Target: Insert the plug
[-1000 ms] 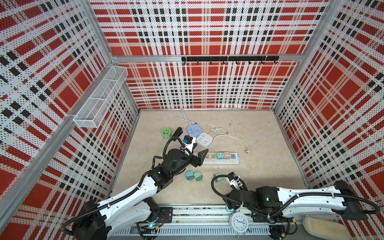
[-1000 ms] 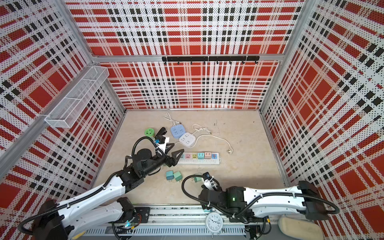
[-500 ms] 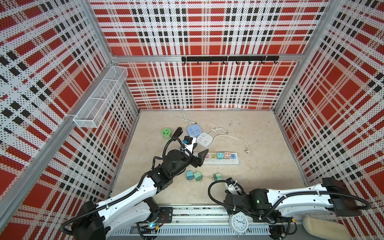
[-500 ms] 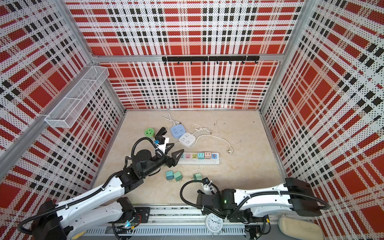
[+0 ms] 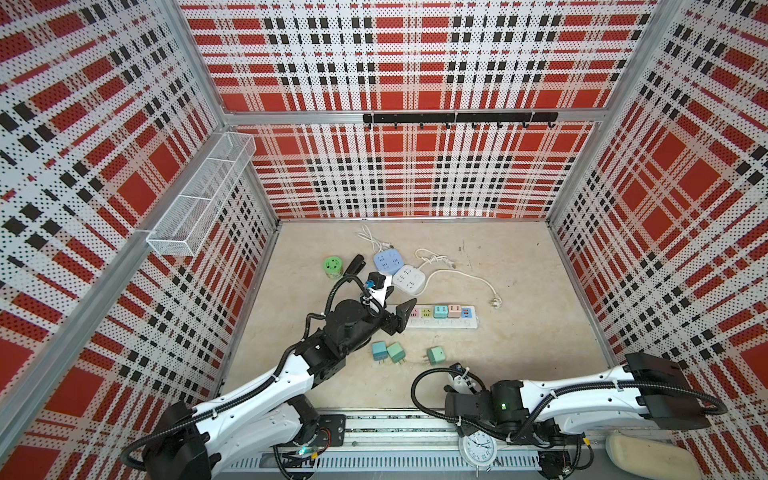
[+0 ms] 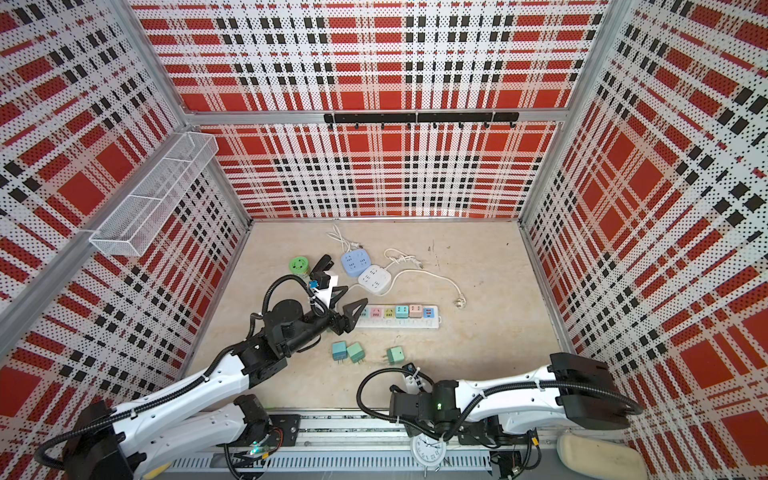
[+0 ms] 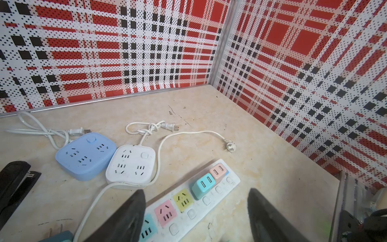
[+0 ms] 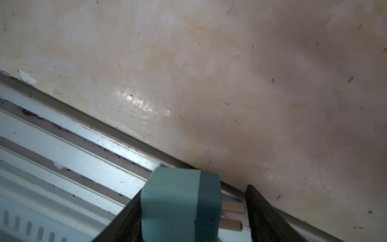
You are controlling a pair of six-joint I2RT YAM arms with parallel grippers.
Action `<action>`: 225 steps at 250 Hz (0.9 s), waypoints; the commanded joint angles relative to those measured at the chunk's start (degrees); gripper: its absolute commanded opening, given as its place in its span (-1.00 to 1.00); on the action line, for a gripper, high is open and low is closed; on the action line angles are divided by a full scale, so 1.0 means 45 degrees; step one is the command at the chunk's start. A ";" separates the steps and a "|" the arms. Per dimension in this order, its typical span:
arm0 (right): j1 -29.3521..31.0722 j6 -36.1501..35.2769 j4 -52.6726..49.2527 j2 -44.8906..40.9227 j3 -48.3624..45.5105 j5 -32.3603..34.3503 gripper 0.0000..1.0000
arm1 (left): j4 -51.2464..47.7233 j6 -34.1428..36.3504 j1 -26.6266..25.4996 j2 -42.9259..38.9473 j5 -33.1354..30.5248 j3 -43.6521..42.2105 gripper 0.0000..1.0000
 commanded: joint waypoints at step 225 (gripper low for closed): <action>-0.5576 -0.3167 0.3408 -0.0276 -0.0875 0.1128 0.50 | 0.0172 0.0087 -0.0109 -0.0391 -0.0286 -0.0086 0.56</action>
